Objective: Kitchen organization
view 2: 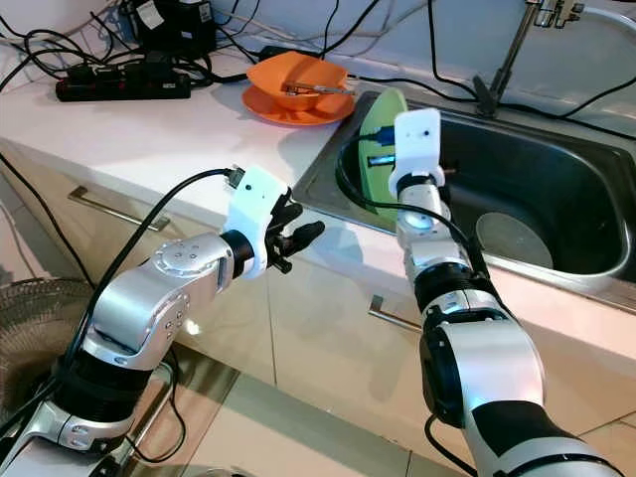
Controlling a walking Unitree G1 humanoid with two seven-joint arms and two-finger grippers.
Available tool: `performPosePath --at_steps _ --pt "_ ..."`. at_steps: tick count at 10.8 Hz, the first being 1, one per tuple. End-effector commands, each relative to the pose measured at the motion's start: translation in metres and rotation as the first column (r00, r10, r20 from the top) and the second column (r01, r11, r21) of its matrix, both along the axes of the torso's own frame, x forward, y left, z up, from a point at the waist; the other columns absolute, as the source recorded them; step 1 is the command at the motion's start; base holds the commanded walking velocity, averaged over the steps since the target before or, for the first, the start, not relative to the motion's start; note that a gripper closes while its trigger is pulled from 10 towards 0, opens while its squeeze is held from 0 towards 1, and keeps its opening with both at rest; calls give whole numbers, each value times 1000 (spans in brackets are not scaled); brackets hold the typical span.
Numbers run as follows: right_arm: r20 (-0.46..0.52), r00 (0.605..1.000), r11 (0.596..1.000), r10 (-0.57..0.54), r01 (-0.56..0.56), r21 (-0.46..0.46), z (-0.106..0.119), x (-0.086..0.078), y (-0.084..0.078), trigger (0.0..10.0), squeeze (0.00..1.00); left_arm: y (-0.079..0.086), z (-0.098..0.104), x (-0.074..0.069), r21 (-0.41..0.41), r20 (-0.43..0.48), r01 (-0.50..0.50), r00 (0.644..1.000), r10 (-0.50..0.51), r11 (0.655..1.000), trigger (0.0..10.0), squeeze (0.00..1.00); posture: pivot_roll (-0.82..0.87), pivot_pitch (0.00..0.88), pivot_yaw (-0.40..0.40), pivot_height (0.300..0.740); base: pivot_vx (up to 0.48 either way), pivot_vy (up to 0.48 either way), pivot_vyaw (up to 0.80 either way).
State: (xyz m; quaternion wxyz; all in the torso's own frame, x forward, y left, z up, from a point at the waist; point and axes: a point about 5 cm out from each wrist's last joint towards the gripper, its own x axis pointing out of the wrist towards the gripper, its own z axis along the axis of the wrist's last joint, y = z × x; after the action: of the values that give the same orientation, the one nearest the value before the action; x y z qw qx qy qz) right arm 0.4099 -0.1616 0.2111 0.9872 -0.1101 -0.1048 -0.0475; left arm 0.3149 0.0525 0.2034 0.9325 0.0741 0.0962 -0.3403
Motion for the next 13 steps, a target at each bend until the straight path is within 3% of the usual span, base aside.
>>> performPosePath --at_steps 1,8,9,10,12,13 --pt "-24 1000 1000 20 -20 -5 0 2 7 10000 0 1 2 -2 2 8 -7 1000 7 1000 10000 0 178 82 -18 740 0 0 0" --pt "-160 985 998 71 -70 12 -27 -1 23 10000 0 -1 -2 -3 -5 -9 -29 1000 29 1000 10000 0 196 86 -36 740 0 0 0" --pt "-161 984 997 73 -72 13 -27 -1 23 10000 59 1 -2 -3 -4 -10 -37 999 37 999 10000 0 197 86 -38 740 0 0 0" --pt "-162 983 997 81 -80 14 -26 -1 24 10000 1000 1 -3 -3 -4 -13 -40 999 40 999 10000 0 195 87 -40 740 0 0 0" --pt "-166 983 997 80 -79 16 -26 -1 24 10000 1000 1 -3 -4 -6 -14 -41 999 41 999 10000 0 194 88 -40 740 0 0 0" --pt "-168 983 997 78 -77 18 -27 -1 24 10000 0 1 -3 -4 -8 -16 -42 999 42 999 10000 0 192 91 -39 740 0 0 0"
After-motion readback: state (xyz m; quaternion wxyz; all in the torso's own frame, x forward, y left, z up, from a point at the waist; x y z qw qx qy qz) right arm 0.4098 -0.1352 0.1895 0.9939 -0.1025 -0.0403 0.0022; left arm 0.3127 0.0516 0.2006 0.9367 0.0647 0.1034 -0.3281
